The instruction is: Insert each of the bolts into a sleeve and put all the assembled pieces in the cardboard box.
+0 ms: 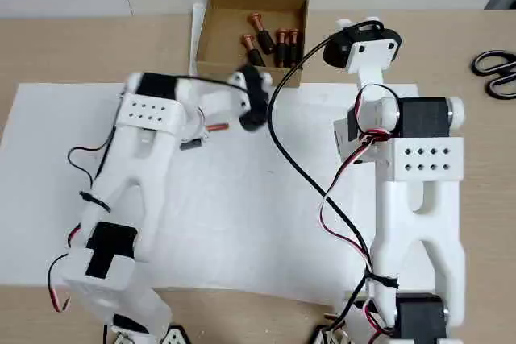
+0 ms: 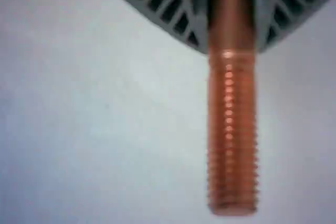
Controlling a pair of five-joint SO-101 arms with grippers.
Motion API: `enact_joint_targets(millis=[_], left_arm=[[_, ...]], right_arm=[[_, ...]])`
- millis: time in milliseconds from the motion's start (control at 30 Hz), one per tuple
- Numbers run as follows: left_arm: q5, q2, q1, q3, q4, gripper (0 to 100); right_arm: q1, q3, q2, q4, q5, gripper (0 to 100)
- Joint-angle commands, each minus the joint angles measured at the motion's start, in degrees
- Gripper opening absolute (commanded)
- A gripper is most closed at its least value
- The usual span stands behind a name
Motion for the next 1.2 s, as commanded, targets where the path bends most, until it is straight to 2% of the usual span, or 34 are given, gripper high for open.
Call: enact_joint_targets(millis=[0, 167, 333, 600, 700, 800, 933, 1067, 1167], left_arm=[[-2.20, -0.35, 2.02, 1.89, -6.86, 1], [-2.02, -0.35, 4.04, 2.51, -10.73, 2], [4.66, -0.44, 3.87, 2.24, -11.34, 15], [9.32, -0.97, 1.58, 1.63, -13.01, 14], [18.64, -0.97, -0.35, -1.71, -12.75, 14], [30.95, -1.05, -2.55, -5.49, -11.25, 14], [49.41, -2.55, -4.31, -12.88, -0.88, 14], [71.21, -5.54, -3.96, -17.98, 10.29, 14], [83.78, -8.35, -3.52, -18.86, 17.14, 14]], right_arm=[[0.40, -0.18, -2.77, -0.22, 0.44, 0.4], [0.40, -0.18, -2.77, -0.22, 0.44, 0.4], [0.40, -0.18, -2.77, -0.13, 0.44, 0.4], [0.31, -0.18, -2.77, -0.22, 0.44, 0.4], [0.22, -0.18, -2.77, -0.22, 0.44, 0.4], [0.22, -0.18, -2.77, -0.22, 0.44, 0.4], [0.13, -0.18, -2.77, -0.22, 0.44, 0.4], [0.04, -0.26, -2.77, -0.22, 0.35, 0.4], [-0.04, -0.26, -2.77, -0.22, 0.18, 0.4]])
